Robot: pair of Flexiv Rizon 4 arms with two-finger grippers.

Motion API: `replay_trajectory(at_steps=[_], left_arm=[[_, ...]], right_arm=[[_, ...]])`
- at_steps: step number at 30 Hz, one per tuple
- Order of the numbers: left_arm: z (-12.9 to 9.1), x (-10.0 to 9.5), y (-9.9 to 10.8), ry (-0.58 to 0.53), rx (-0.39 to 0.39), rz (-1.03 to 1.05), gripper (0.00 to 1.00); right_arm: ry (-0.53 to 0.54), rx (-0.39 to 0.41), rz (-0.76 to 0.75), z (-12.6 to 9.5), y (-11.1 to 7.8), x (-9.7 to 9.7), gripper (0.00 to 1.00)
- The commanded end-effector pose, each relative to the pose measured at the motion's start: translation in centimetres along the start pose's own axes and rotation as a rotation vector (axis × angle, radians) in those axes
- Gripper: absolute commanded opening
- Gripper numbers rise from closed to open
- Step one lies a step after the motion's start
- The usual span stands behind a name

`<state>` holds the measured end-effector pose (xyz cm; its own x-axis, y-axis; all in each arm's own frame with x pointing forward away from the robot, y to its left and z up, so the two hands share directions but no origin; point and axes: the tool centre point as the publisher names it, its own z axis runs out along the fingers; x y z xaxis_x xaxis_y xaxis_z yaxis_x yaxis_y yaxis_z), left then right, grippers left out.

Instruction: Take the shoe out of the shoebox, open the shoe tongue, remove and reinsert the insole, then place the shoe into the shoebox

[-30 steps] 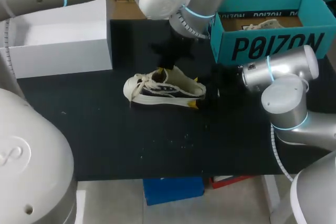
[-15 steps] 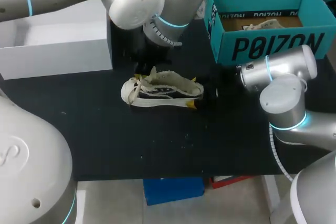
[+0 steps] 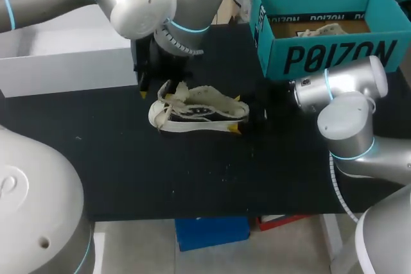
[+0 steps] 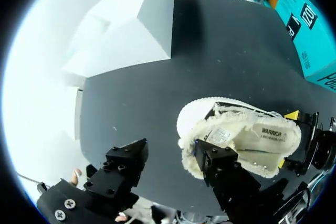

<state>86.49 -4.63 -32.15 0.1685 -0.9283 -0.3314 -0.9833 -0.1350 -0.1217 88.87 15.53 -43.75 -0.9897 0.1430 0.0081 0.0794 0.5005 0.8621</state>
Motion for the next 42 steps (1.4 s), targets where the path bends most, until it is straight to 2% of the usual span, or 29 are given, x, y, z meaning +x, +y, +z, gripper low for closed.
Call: replay_trajectory(at_steps=[1, 12, 17, 22, 25, 27, 28, 29, 30, 31, 32, 34, 35, 37, 38, 41, 42], left_arm=[[0.5, -1.6, 0.3, 0.034, 0.001, -0.012, 1.0], [5.2, -2.5, 0.8, 0.027, -0.075, -0.061, 1.0], [5.9, -2.7, 0.7, 0.03, -0.088, -0.07, 1.0], [4.1, -2.9, 0.5, 0.105, -0.056, -0.048, 1.0], [1.7, -3.1, 0.5, 0.204, -0.006, 0.037, 1.0], [-0.4, -3.3, 0.6, 0.336, 0.019, 0.134, 1.0], [-1.4, -3.3, 0.7, 0.383, 0.037, 0.194, 0.96], [-2.5, -3.3, 0.8, 0.452, 0.038, 0.267, 0.58], [-3.5, -3.3, 0.9, 0.522, 0.03, 0.347, 0.4], [-4.3, -3.1, 1.0, 0.554, 0.039, 0.425, 0.31], [-5.0, -2.8, 1.1, 0.608, 0.029, 0.517, 0.26], [-6.5, -2.2, 1.5, 0.765, -0.028, 0.744, 0.05], [-7.1, -1.7, 1.5, 0.815, -0.03, 0.833, 0.0], [-8.1, -0.2, 1.3, 0.888, -0.056, 0.949, 0.0], [-8.6, 0.8, 0.9, 0.915, -0.101, 0.967, 0.0], [-9.2, 4.6, -0.8, 0.789, -0.202, 0.866, 0.0], [-9.2, 6.0, -1.6, 0.689, -0.254, 0.753, 0.0]], right_arm=[[0.001, 0.0, 0.001, -0.1, -0.2, -0.2, 0.0], [0.001, 0.0, 0.001, -0.1, -0.2, -0.2, 0.0], [0.001, 0.0, 0.001, -0.1, -0.2, -0.2, 0.0], [0.001, 0.0, 0.001, -0.1, -0.2, -0.2, 0.0], [0.001, 0.0, 0.001, -0.1, -0.2, -0.2, 0.0], [0.001, 0.0, 0.001, -0.1, -0.2, -0.2, 0.0], [0.001, 0.0, 0.001, -0.1, -0.2, -0.2, 0.0], [0.001, 0.0, 0.001, -0.1, -0.2, -0.2, 0.0], [0.001, 0.0, 0.001, -0.1, -0.2, -0.2, 0.0], [0.001, 0.0, 0.001, -0.1, -0.2, -0.2, 0.0], [0.001, 0.0, 0.001, -0.1, -0.2, -0.2, 0.0], [0.001, 0.0, 0.001, -0.1, -0.2, -0.2, 0.0], [0.001, 0.0, 0.001, -0.1, -0.2, -0.2, 0.0], [0.001, 0.0, 0.001, -0.1, -0.2, -0.2, 0.0], [0.001, 0.0, 0.001, -0.1, -0.2, -0.2, 0.0], [0.001, 0.0, 0.001, -0.1, -0.2, -0.2, 0.0], [0.001, 0.0, 0.001, -0.1, -0.2, -0.2, 0.0]])
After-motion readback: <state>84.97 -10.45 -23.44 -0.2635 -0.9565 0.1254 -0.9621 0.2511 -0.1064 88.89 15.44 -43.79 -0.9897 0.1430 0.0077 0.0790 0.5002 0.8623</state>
